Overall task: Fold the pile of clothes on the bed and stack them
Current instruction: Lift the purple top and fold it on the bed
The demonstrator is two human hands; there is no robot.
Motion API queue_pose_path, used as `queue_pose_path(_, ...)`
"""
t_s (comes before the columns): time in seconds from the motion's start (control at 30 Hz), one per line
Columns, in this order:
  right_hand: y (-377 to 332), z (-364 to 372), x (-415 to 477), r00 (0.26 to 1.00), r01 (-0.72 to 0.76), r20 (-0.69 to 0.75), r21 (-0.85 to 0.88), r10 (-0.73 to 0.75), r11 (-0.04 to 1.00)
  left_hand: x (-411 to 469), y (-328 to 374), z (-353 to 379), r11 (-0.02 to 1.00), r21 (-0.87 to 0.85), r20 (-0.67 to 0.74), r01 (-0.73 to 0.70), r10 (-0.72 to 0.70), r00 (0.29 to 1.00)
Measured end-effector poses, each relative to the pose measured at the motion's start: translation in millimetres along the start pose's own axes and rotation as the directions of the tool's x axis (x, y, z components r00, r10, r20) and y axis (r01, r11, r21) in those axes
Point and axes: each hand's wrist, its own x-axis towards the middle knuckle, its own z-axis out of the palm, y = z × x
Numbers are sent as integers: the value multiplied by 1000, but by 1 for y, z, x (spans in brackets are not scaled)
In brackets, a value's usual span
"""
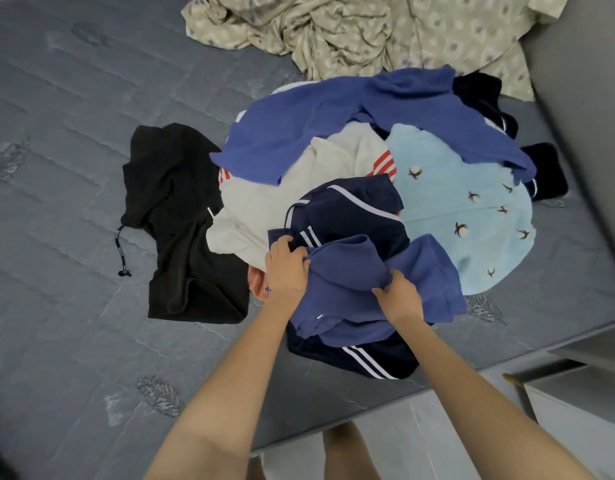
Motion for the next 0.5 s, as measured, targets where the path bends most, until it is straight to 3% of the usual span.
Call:
queue_pose_path(0.17,-11,0,-14,985,138,-114,89,-127,986,-16,-10,-34,956,-220,-155,-194,163,975)
queue_pose_path(0.33,-65,-13,-58,977,186,-155,277,-147,943,-46,-25,-88,853,-518,-103,-62,9,995)
queue_pose_path(0.5,-141,-6,-124,934,342,-243,400,-262,850,-82,-73,-158,725,-687,-277,-41,-210,938)
